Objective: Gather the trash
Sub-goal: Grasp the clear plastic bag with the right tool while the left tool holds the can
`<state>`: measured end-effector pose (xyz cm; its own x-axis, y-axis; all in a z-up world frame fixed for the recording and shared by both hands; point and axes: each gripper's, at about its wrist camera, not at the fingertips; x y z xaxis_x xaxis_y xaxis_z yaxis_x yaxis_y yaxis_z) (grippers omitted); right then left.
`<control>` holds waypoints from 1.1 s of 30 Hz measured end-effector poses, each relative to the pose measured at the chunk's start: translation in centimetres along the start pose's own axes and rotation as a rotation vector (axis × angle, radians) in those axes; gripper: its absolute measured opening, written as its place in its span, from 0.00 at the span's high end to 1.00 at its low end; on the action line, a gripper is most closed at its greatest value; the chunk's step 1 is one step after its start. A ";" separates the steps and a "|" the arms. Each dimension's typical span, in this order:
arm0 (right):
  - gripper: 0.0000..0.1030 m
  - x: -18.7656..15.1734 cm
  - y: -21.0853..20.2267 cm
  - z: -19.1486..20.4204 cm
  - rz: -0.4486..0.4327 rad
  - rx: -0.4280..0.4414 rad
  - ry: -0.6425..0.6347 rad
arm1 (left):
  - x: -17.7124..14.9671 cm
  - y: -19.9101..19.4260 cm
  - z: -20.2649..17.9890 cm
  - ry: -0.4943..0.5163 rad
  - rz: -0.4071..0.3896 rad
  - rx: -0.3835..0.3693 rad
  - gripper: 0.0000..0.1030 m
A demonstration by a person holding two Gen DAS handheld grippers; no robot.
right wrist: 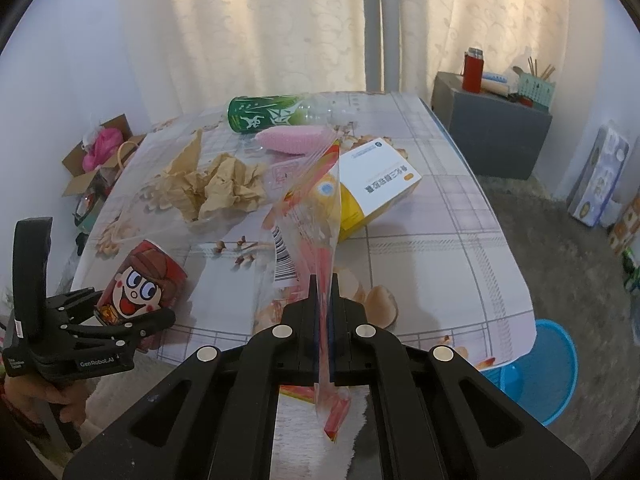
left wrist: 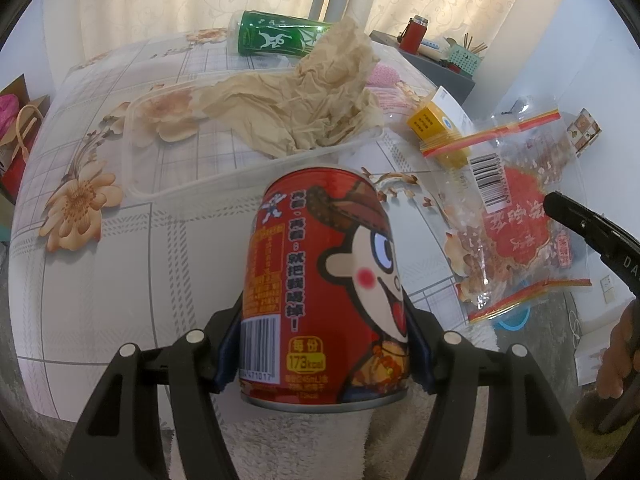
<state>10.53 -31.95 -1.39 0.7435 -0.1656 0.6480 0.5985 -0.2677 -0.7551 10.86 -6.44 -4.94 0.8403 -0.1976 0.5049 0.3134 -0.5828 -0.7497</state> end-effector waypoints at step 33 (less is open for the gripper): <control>0.99 -0.9 -2.6 -2.0 -0.071 0.022 0.080 | -0.5 -2.3 -2.7 0.058 -0.054 0.048 0.38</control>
<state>7.70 -33.02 0.26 0.6735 -0.2226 0.7049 0.6556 -0.2606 -0.7087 8.51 -7.15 -2.30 0.7947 -0.2131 0.5684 0.3799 -0.5557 -0.7395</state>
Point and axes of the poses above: each gripper's, at about its wrist camera, not at the fingertips, and y roughly the way its jaws point, z to its left, x to its top, and after that the axes turned 14 degrees about -x, right-handed
